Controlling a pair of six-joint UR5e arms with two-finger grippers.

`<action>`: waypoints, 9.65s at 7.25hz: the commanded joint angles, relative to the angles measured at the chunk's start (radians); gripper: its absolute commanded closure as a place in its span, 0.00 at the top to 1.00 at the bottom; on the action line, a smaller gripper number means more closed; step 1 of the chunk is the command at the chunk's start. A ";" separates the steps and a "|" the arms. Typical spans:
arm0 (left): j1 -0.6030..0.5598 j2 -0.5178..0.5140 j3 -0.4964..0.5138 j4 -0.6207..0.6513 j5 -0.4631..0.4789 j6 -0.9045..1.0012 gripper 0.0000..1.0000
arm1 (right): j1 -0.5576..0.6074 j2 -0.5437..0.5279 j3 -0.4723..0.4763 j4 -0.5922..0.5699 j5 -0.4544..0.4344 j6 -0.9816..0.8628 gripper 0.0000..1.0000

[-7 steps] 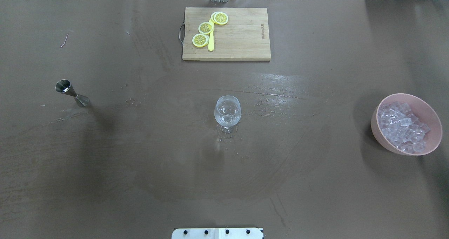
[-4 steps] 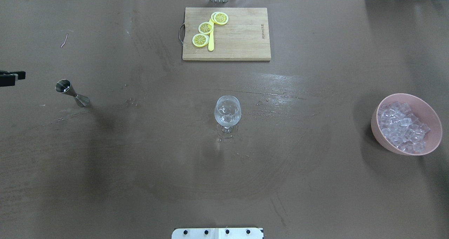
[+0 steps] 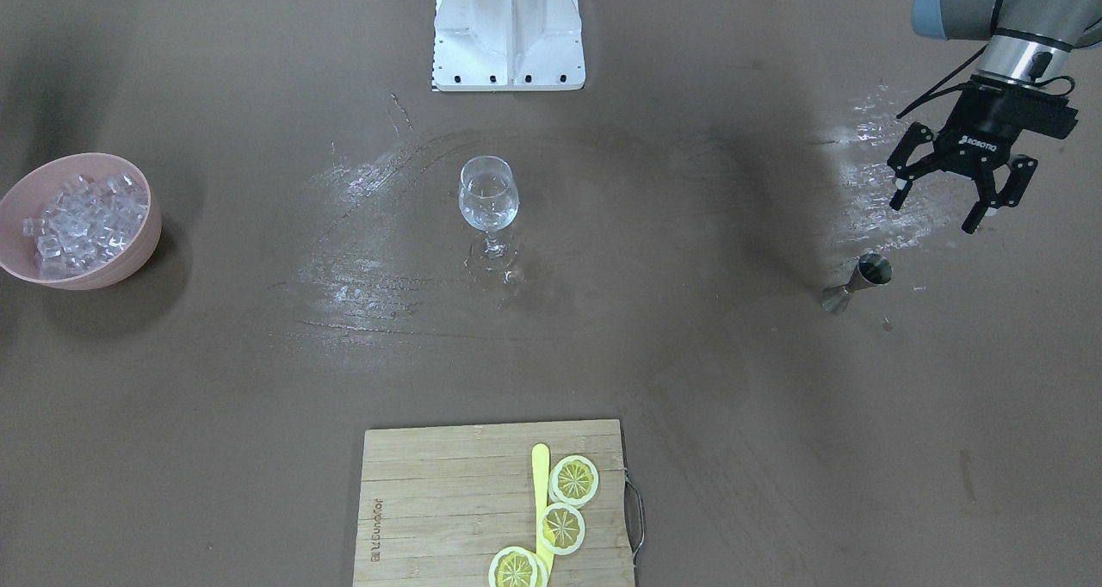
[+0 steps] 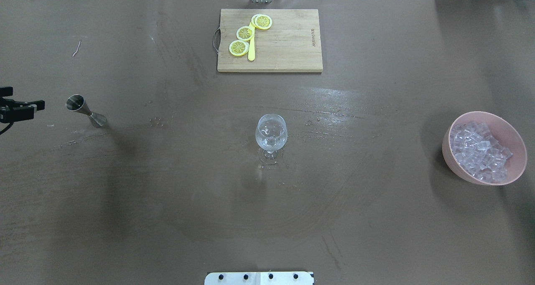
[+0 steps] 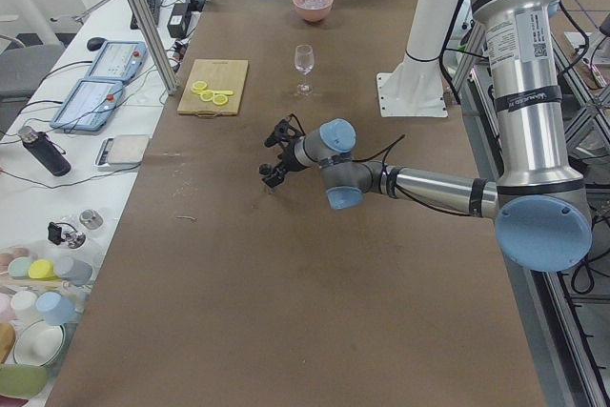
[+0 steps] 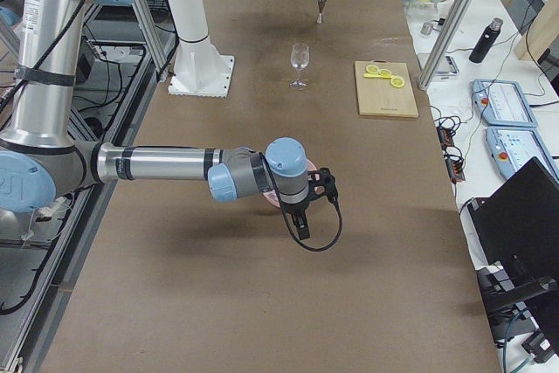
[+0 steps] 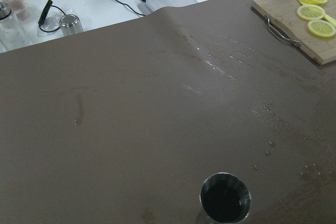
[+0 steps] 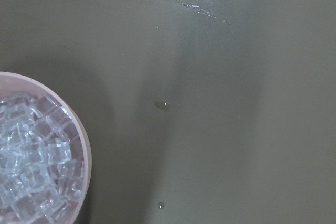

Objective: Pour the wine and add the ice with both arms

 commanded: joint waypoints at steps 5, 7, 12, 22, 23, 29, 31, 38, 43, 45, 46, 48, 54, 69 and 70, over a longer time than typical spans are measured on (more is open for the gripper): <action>0.233 0.005 0.092 -0.096 0.335 -0.064 0.99 | 0.000 -0.001 -0.001 0.000 0.000 0.000 1.00; 0.233 -0.039 0.177 -0.175 0.340 -0.094 0.99 | -0.002 -0.001 -0.001 0.000 0.002 0.002 1.00; 0.268 -0.165 0.297 -0.178 0.438 -0.249 0.99 | 0.000 -0.001 -0.001 0.000 0.002 0.002 1.00; 0.327 -0.214 0.447 -0.341 0.630 -0.277 0.98 | -0.002 0.003 -0.006 0.000 0.002 0.002 1.00; 0.357 -0.214 0.449 -0.338 0.685 -0.276 0.98 | -0.002 0.003 -0.006 0.000 0.002 0.000 1.00; 0.387 -0.224 0.449 -0.356 0.713 -0.277 0.83 | -0.002 0.005 -0.003 0.000 0.002 0.002 1.00; 0.385 -0.225 0.447 -0.368 0.714 -0.277 0.83 | -0.002 0.005 -0.003 0.000 0.002 0.002 1.00; 0.359 -0.243 0.450 -0.368 0.730 -0.277 0.82 | -0.002 0.005 -0.003 0.000 0.002 0.002 1.00; 0.362 -0.247 0.464 -0.368 0.731 -0.279 0.62 | -0.002 0.005 -0.003 0.000 0.002 0.002 1.00; 0.362 -0.245 0.479 -0.370 0.730 -0.279 0.50 | -0.002 0.005 -0.004 0.000 0.002 0.002 1.00; 0.362 -0.248 0.482 -0.370 0.731 -0.280 0.47 | -0.002 0.005 -0.003 0.000 0.002 0.002 1.00; 0.362 -0.250 0.484 -0.370 0.730 -0.280 0.39 | 0.000 0.005 -0.003 0.000 0.002 0.002 1.00; 0.359 -0.253 0.481 -0.373 0.730 -0.286 0.00 | 0.000 0.005 -0.001 0.000 0.002 0.002 1.00; 0.255 -0.394 0.355 -0.448 0.193 0.115 0.00 | -0.002 0.005 -0.004 0.000 0.002 0.002 1.00; 0.259 -0.398 0.350 -0.442 0.190 0.134 0.00 | 0.000 0.005 -0.004 0.000 0.002 0.002 1.00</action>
